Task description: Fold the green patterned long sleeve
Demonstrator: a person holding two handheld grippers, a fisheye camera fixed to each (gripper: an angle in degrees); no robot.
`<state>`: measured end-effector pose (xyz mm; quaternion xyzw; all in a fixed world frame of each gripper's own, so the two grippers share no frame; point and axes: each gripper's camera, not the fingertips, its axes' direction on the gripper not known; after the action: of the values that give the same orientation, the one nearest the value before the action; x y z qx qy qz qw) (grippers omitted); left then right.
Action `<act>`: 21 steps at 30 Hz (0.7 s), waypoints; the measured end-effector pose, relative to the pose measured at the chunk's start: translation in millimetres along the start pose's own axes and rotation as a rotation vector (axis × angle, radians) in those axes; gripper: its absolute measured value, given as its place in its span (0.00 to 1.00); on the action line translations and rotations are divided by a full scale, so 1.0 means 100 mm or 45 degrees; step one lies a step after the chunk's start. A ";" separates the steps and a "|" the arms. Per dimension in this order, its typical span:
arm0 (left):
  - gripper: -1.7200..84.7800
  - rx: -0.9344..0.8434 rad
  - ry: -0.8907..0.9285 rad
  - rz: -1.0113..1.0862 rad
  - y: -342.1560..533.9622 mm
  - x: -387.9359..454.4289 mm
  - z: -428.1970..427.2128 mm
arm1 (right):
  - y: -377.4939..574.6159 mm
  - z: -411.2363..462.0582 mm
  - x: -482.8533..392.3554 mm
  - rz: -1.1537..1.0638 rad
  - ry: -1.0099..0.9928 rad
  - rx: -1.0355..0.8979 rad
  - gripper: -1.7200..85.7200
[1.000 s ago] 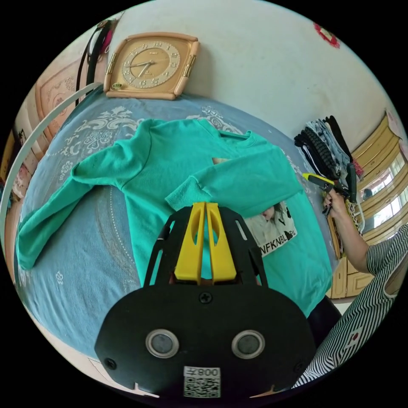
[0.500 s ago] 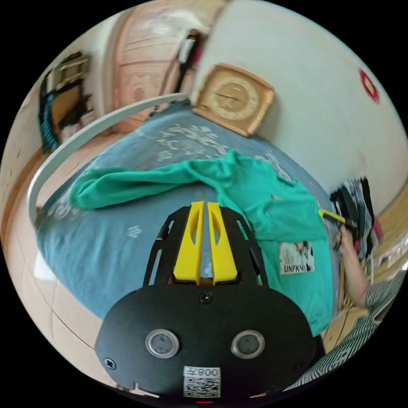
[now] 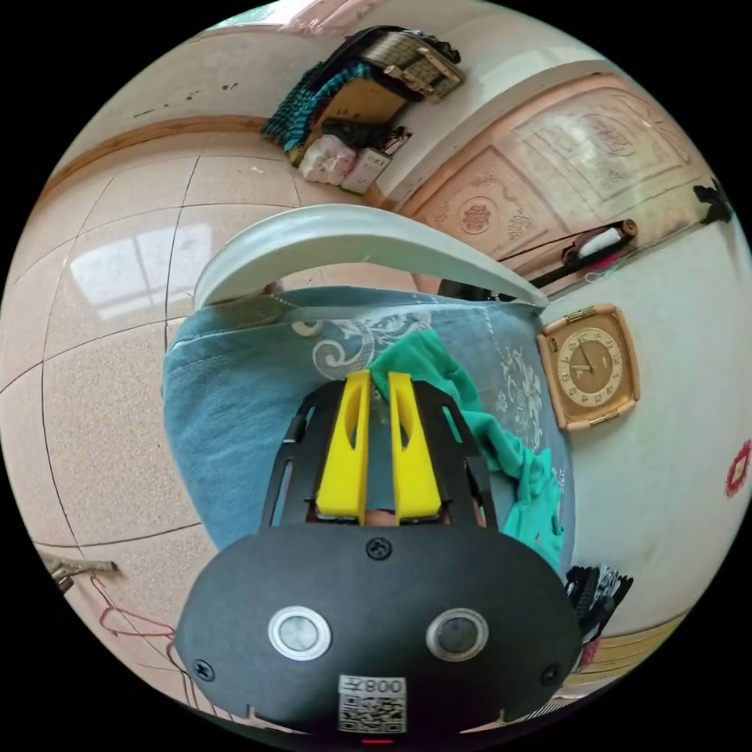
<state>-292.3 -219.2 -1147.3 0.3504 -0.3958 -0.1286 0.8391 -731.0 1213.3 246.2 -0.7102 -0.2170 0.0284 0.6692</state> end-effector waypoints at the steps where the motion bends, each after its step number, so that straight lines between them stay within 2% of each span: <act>1: 0.05 0.001 0.022 -0.028 -0.01 -0.03 -0.03 | -0.04 0.12 0.02 0.034 -0.033 -0.067 0.02; 4: 0.04 -0.032 0.169 -0.040 -0.01 -0.02 -0.15 | -0.05 0.22 0.06 0.081 -0.080 -0.059 0.02; 7: 0.03 0.036 0.445 0.009 0.05 0.21 -0.46 | -0.09 0.21 0.09 0.128 -0.122 -0.074 0.02; 12: 0.03 0.015 0.859 0.326 0.33 1.35 -1.03 | -0.06 -0.01 0.09 0.199 -0.188 -0.024 0.02; 14: 0.03 -0.060 1.046 0.549 0.74 2.02 -1.26 | 0.02 -0.22 0.09 0.233 -0.307 0.049 0.02; 18: 0.03 -0.272 1.125 0.878 1.75 2.74 -1.35 | 0.32 -0.54 0.17 0.324 -0.459 0.171 0.02; 21: 0.03 -0.538 0.975 0.971 2.75 2.77 -0.93 | 0.61 -0.62 0.19 0.416 -0.540 0.198 0.03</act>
<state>-57.9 -112.0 -840.4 0.0296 -0.1279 0.2424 0.9613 -676.7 1161.3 198.9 -0.6605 -0.2320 0.3004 0.6478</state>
